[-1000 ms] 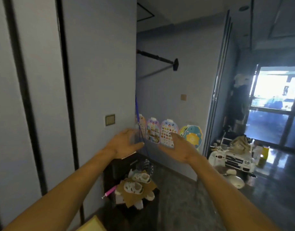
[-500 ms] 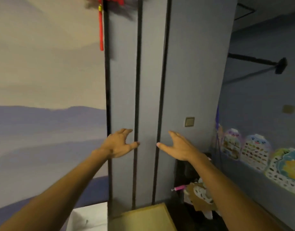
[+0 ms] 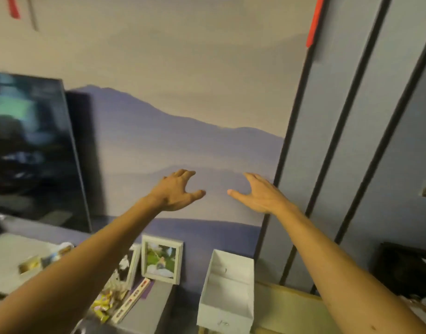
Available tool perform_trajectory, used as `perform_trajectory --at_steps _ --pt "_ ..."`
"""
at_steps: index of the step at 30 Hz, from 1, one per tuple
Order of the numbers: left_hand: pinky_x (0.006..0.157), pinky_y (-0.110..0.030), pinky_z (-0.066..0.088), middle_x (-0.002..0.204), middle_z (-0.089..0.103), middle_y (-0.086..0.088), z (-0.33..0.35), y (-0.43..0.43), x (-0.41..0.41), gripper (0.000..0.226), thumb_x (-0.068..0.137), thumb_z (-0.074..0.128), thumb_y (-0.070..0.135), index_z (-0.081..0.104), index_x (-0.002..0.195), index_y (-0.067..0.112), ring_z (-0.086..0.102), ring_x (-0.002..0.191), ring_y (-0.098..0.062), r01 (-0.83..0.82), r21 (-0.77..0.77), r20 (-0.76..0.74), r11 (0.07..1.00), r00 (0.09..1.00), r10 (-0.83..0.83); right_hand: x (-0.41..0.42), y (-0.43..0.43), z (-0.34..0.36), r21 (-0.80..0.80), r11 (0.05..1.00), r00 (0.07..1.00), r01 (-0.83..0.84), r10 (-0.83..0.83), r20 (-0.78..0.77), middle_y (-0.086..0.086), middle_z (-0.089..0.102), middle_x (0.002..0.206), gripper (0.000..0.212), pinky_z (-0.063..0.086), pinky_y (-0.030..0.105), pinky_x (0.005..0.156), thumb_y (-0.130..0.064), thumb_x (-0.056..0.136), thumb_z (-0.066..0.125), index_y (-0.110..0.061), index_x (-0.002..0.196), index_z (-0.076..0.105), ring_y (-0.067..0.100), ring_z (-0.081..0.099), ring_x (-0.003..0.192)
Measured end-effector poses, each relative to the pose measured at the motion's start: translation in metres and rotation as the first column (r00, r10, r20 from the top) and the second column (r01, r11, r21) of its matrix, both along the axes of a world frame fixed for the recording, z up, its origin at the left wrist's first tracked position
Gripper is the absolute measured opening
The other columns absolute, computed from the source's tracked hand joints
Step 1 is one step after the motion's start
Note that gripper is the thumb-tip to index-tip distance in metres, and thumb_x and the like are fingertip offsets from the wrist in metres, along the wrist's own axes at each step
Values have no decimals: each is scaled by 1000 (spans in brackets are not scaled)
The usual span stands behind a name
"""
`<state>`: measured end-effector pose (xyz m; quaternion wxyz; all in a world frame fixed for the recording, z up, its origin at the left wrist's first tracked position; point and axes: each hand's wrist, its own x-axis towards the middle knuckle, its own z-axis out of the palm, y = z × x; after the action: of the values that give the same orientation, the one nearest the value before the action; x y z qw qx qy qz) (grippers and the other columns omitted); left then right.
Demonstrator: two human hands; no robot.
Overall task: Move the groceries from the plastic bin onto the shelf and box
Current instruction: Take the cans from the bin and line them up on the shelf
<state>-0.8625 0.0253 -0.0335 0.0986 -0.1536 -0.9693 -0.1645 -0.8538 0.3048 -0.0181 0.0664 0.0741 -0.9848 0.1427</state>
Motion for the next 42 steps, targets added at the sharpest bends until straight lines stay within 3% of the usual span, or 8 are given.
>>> perform_trajectory --at_steps 8,16,21,25,29,34,39,42 --pt "117 -53 40 164 38 -7 -37 -178 51 99 84 45 84 34 161 23 46 143 -33 -377 9 64 926 925 376 -60 -184 -37 27 925 923 -380 376 85 4 19 178 112 31 49 127 -87 90 50 -17 171 18 29 29 160" --pt "114 -54 42 162 40 -7 -90 -269 124 98 81 46 87 37 158 27 51 138 -32 -717 39 167 696 691 703 -69 -333 -105 -7 693 681 -721 710 181 6 24 177 111 34 51 125 -85 89 54 -17 170 22 30 33 158" --pt "114 -48 43 163 40 -8 -145 -293 188 89 89 53 79 38 158 24 49 139 -31 -860 39 270 509 499 823 -53 -408 -165 -30 558 528 -830 801 284 6 48 162 108 49 51 108 -96 73 46 -25 154 44 33 53 141" --pt "113 -50 45 161 42 -10 -208 -324 240 91 88 53 81 37 157 25 51 137 -32 -920 4 402 392 360 842 -23 -463 -216 -79 440 376 -894 835 401 6 34 172 103 41 54 119 -85 87 57 -24 166 30 34 40 154" --pt "111 -48 46 159 44 -10 -273 -363 265 95 86 50 85 38 157 23 54 134 -31 -949 -28 500 315 259 826 4 -524 -275 -94 388 295 -917 816 496 4 48 163 98 47 52 113 -88 84 59 -29 160 41 33 53 143" --pt "107 -45 48 156 48 -8 -363 -422 266 100 80 47 90 41 155 24 57 130 -30 -949 -65 611 309 207 764 10 -606 -389 -85 418 287 -904 743 605 1 57 151 101 52 53 105 -97 72 51 -29 146 51 29 59 132" --pt "108 -45 46 154 48 -2 -465 -486 241 133 52 23 111 37 156 29 54 132 -28 -884 -164 655 438 235 718 10 -650 -500 -104 482 285 -870 664 692 7 46 164 115 47 52 113 -95 73 53 -27 163 33 34 50 145" --pt "114 -45 41 162 40 -2 -530 -531 209 119 68 41 102 31 159 27 49 139 -28 -818 -222 649 531 282 706 0 -668 -576 -59 497 310 -866 624 717 11 37 168 118 41 49 119 -91 80 55 -22 168 20 35 41 152"
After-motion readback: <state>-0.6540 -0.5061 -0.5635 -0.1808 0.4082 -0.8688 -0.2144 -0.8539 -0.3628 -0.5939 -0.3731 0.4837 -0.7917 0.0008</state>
